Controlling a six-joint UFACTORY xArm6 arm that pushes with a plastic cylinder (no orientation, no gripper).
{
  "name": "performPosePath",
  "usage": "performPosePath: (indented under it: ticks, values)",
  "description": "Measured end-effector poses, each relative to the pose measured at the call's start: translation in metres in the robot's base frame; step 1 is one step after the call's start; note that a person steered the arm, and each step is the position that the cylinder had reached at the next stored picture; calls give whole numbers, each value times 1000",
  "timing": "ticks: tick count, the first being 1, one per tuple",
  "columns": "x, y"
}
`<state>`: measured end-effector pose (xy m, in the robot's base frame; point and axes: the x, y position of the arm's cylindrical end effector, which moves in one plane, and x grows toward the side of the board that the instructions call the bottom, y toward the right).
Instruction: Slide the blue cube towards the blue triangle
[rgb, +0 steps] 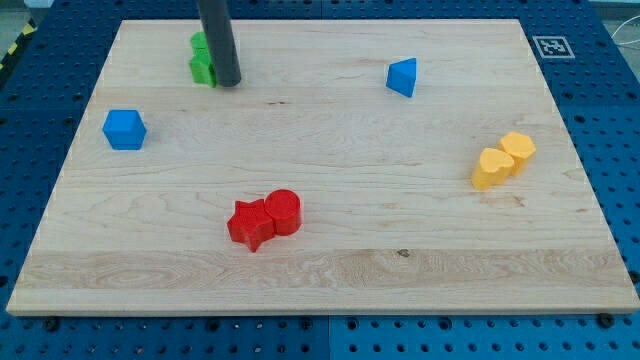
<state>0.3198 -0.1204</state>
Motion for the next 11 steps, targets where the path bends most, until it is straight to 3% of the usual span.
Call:
performPosePath:
  ticks: [4,5,6,8,11]
  values:
    - [52,-161]
    - [87,-165]
    - [113,-141]
    - [81,-94]
    - [26,28]
